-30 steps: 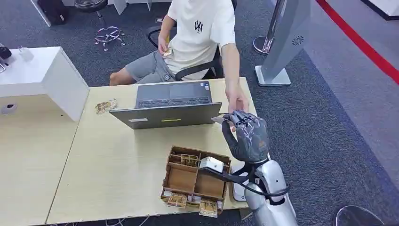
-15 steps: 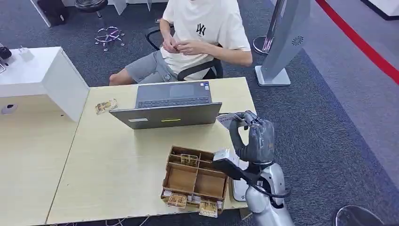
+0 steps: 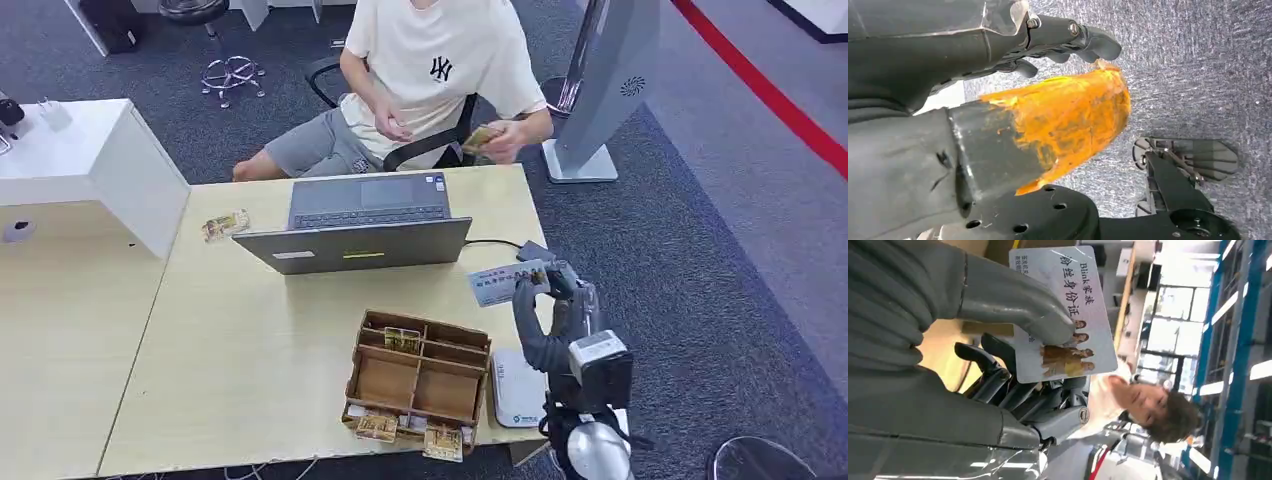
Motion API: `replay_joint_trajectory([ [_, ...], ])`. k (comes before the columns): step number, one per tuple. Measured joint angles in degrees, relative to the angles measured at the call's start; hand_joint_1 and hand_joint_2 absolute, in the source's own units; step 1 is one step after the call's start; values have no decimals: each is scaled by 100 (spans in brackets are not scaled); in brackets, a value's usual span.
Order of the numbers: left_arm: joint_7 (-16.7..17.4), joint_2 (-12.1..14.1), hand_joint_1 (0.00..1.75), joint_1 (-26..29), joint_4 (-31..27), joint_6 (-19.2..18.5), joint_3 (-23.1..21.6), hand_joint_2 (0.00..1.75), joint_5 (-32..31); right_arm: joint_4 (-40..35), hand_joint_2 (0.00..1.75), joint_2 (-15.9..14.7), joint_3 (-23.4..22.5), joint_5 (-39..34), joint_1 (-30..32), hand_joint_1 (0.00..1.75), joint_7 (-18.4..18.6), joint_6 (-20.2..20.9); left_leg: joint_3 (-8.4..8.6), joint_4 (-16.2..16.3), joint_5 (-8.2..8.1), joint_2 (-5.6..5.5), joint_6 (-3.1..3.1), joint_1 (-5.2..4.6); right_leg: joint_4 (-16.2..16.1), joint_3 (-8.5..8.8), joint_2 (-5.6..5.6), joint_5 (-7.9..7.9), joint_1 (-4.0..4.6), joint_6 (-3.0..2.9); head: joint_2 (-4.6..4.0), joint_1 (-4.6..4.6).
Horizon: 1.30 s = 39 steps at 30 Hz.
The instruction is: Pass the card to the sensor for recognition and then transmit it.
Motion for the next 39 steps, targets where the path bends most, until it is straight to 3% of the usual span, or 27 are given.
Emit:
replay_joint_trajectory([
  [17,-28,-9,0,-1,0,48,299,0,94,258,175,-15,-1574,311,700,175,57,68,0,0,0,0,0,0,0,1,1,0,0,0,0,2],
  [30,-31,-28,0,-2,0,48,409,0,74,846,175,87,-2061,979,689,175,66,85,1,0,0,1,0,0,0,2,1,0,0,0,0,0],
  [39,-31,-31,0,-2,0,55,520,0,59,1567,175,94,-2135,1264,551,175,308,578,0,0,0,1,0,0,0,2,0,0,0,0,0,0],
])
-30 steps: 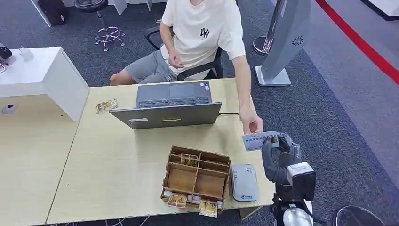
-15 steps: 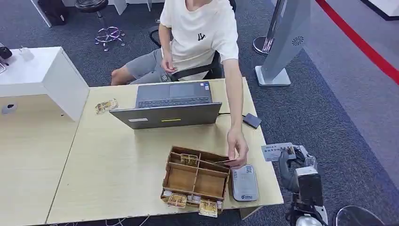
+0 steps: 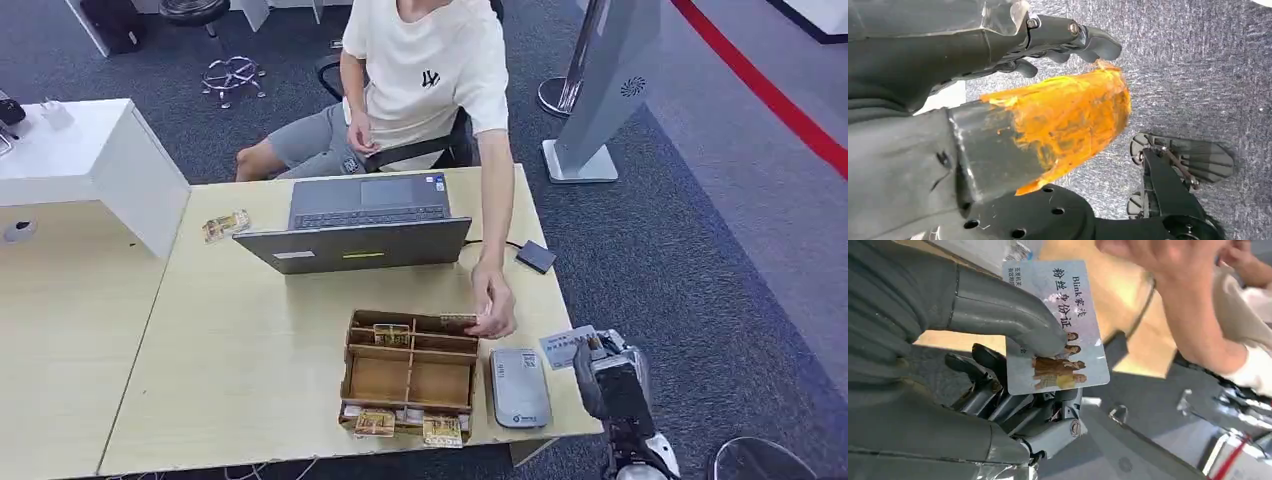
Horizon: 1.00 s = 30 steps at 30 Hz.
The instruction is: Pass the card to the sensor for recognition and then transmit it.
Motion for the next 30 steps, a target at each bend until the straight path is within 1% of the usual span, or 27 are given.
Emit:
replay_joint_trajectory([
  [1,0,0,0,-1,0,0,7,0,0,91,175,0,4,0,-18,175,27,106,0,0,0,0,0,0,0,0,0,0,0,0,0,2],
  [4,0,0,0,0,0,0,50,0,0,303,175,-2,11,-15,-50,175,75,248,0,0,0,0,0,0,0,0,0,0,0,0,0,0],
  [8,-35,2,0,-2,0,0,94,0,-9,547,175,-35,72,-288,-87,175,182,767,0,0,0,0,0,0,0,0,0,0,0,0,0,2],
  [10,-46,2,0,-1,0,0,120,0,-9,637,175,-74,133,-540,-92,175,186,1090,0,0,0,0,0,0,0,0,0,0,0,0,0,2],
  [13,-50,2,0,-1,0,-2,144,0,-9,713,175,-142,201,-673,-106,175,190,1284,0,0,0,0,0,0,0,0,0,0,0,0,0,0],
  [16,-50,4,0,-1,0,0,166,0,0,729,175,-221,240,-706,-114,175,217,1341,0,0,0,0,0,0,0,0,0,0,0,0,0,2],
  [22,-52,4,0,-1,0,-2,240,0,-2,728,175,-372,337,-634,-120,175,315,1295,0,0,0,0,0,-1,0,0,0,0,0,0,0,2],
  [30,-52,7,0,-2,0,-2,291,0,-4,687,175,-487,465,-197,-118,175,413,879,1,0,0,1,0,0,0,0,0,0,0,0,0,0],
])
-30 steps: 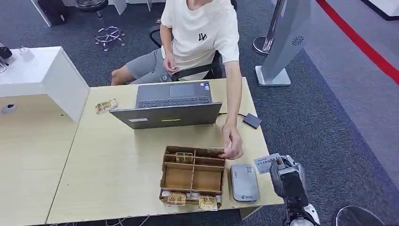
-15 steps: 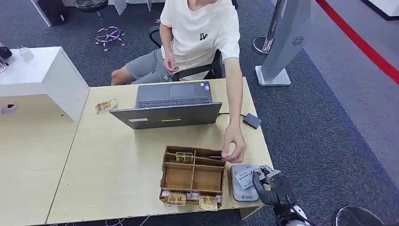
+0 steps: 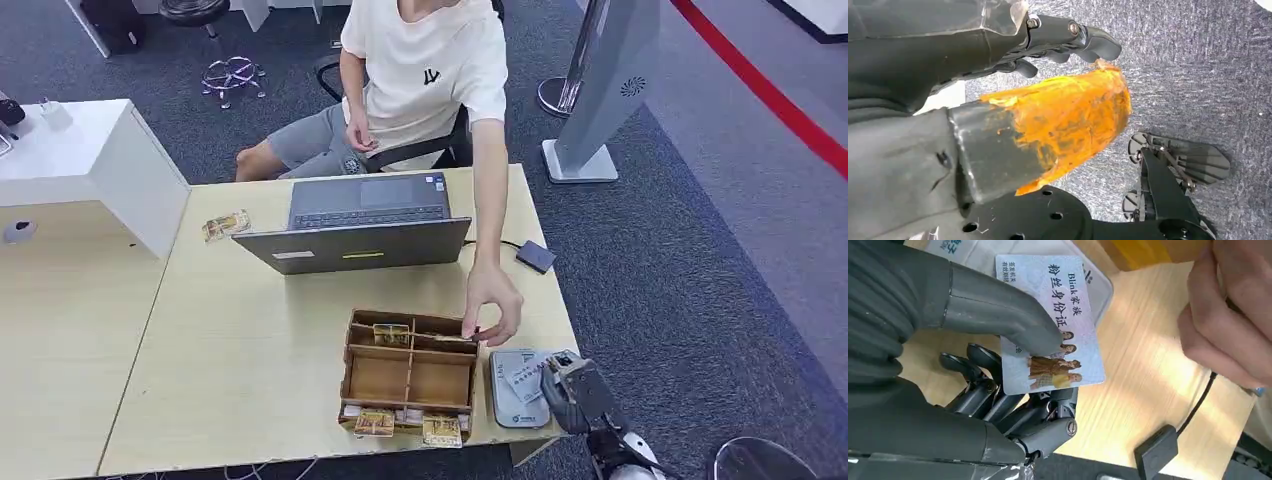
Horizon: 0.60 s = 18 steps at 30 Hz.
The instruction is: Pass the card to the sensor for recognition and then transmit it.
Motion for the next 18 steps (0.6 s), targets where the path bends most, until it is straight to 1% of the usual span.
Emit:
replay_joint_trajectory([
  [9,0,0,0,0,0,2,70,0,-26,-81,175,-55,208,547,10,175,142,-347,0,0,0,0,0,-1,0,1,0,0,-1,0,0,2],
  [18,0,0,0,0,0,4,92,0,-59,-92,175,-81,402,746,32,175,225,-505,1,0,0,0,0,0,0,1,0,0,0,0,0,2],
])
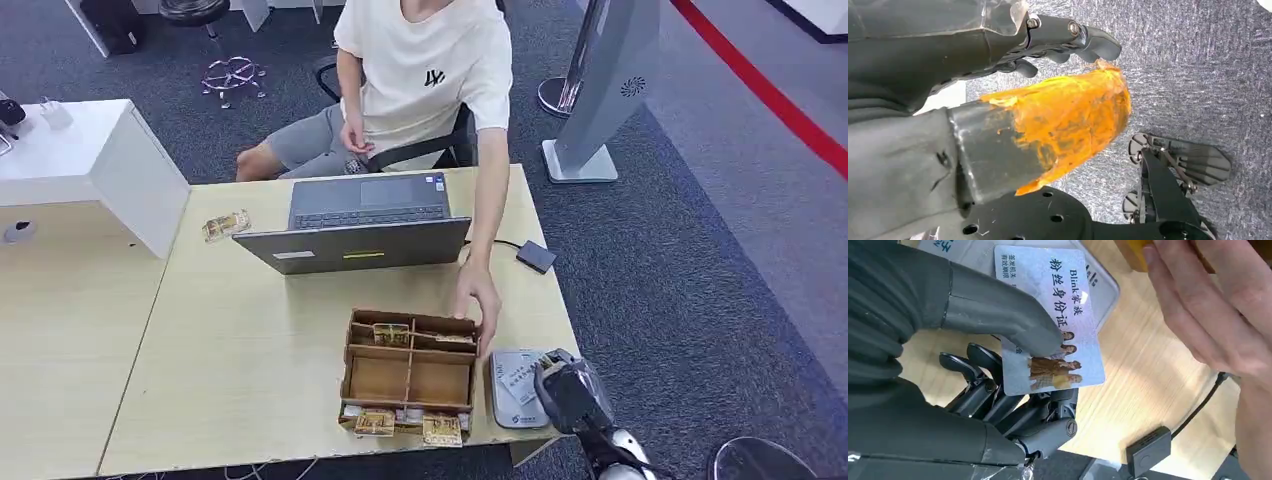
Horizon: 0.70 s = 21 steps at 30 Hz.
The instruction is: Pass the card to the sensor for recognition and then transmit it.
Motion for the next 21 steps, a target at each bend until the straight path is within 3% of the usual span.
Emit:
replay_joint_trajectory([
  [21,0,0,0,0,0,0,48,0,-92,112,175,-140,369,527,10,175,400,-557,2,0,0,0,0,0,0,2,0,0,0,0,0,0],
])
